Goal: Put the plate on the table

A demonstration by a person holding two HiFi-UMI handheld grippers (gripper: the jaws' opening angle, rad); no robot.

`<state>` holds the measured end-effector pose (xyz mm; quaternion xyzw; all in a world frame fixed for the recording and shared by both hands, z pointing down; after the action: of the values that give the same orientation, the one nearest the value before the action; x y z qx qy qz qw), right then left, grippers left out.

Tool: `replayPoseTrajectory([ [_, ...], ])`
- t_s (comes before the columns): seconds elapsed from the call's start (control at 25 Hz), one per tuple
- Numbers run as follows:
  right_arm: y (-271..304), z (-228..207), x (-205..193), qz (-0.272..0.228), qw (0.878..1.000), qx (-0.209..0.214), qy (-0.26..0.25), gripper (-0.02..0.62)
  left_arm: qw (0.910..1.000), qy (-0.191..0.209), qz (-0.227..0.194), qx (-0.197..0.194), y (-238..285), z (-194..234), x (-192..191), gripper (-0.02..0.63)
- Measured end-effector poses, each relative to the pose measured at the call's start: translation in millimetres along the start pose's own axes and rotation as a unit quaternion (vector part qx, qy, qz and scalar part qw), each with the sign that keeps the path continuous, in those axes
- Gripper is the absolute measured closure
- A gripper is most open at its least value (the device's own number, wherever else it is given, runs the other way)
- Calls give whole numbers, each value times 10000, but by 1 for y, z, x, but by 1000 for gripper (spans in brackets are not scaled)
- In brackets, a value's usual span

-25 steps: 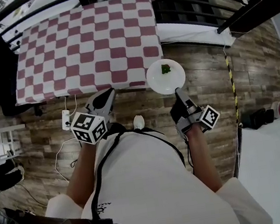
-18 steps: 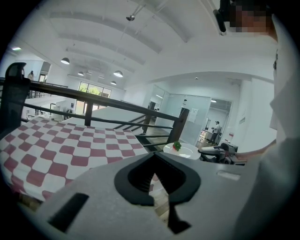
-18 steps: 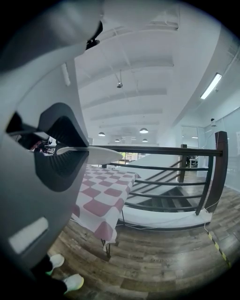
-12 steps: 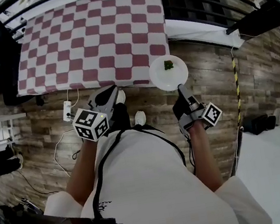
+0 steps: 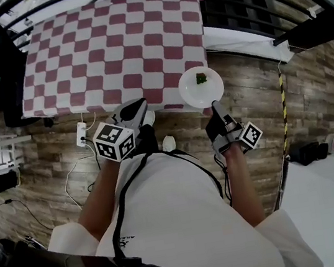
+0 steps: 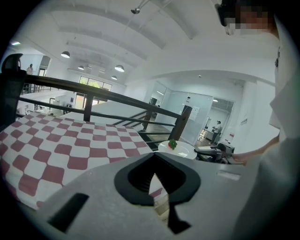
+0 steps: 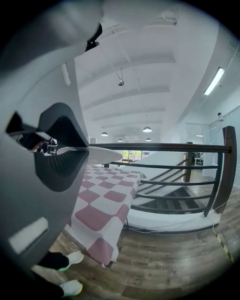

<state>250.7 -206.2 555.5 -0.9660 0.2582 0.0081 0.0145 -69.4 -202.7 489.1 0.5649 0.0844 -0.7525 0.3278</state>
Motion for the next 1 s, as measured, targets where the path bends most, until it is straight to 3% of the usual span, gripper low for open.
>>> replayPoseTrajectory([
  [0.52,28,-48,10,-177,9998,-71,-46,565,9993,7,346,-109,39,38,-6,600],
  [1.0,51,-96,0,133,9996,-234,108,566,9972,117,682,-279,60,47,-8,598],
])
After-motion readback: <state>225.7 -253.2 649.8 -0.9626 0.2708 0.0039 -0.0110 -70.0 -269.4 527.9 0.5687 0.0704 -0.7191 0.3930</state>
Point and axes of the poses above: the fingertips, and each gripper's own axes: y forward along the fingers, z to its left, x out of its top, the point moved 8 cm from there along -y, backward along the fingers, and after that the axes turned 10 degrees about -z, right-handed, at the moved point
